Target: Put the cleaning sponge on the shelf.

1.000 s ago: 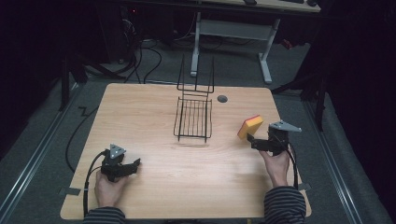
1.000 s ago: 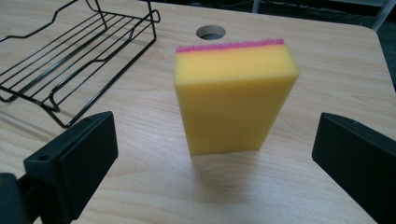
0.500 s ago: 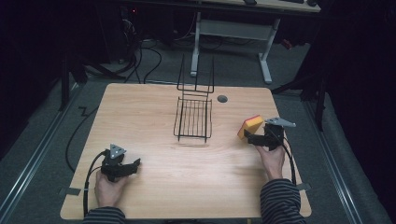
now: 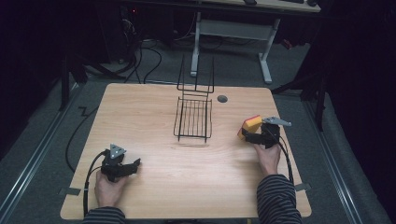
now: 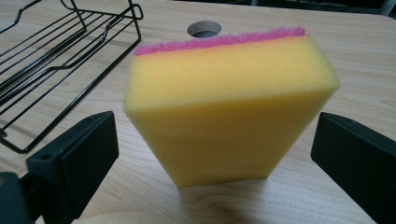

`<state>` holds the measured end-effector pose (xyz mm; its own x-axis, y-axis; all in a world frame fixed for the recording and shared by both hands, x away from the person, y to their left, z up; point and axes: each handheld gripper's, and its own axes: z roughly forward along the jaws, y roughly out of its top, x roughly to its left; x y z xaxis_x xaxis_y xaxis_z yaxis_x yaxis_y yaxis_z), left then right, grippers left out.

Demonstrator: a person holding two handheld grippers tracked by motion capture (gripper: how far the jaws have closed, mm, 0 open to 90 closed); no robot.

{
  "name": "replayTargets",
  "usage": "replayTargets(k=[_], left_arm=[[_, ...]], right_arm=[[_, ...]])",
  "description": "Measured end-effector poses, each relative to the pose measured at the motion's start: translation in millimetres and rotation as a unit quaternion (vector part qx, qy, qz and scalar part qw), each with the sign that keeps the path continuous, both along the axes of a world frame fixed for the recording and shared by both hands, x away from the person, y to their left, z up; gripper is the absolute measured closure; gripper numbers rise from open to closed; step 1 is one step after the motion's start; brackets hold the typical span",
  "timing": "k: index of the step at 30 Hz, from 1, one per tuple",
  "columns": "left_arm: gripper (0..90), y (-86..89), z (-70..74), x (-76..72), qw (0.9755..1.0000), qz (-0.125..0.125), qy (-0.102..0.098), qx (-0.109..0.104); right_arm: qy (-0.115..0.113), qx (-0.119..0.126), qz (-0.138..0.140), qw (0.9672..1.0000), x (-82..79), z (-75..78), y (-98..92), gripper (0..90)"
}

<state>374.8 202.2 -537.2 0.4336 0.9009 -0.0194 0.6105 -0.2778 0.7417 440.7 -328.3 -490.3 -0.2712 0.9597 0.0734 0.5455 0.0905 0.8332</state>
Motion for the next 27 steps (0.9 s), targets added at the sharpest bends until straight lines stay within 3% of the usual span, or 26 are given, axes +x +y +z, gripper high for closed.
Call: replayTargets(k=[6, 21, 27], left_arm=[[24.7, 0.0, 0.0, 0.0, 1.0, 0.0, 0.0, 0.0], [24.7, 0.1, 0.0, 0.0, 1.0, 0.0, 0.0, -0.001], [24.7, 0.1, 0.0, 0.0, 1.0, 0.0, 0.0, -0.001]], right_arm=[[-0.007, 0.008, -0.002, 0.9999, 4.7, -4.6, -0.6, 4.2], [-0.01, -0.012, -0.013, 0.9998, 4.9, -6.8, 0.6, 20.2], [-0.012, -0.016, -0.015, 0.9997, 4.3, -6.0, -0.4, 21.9]])
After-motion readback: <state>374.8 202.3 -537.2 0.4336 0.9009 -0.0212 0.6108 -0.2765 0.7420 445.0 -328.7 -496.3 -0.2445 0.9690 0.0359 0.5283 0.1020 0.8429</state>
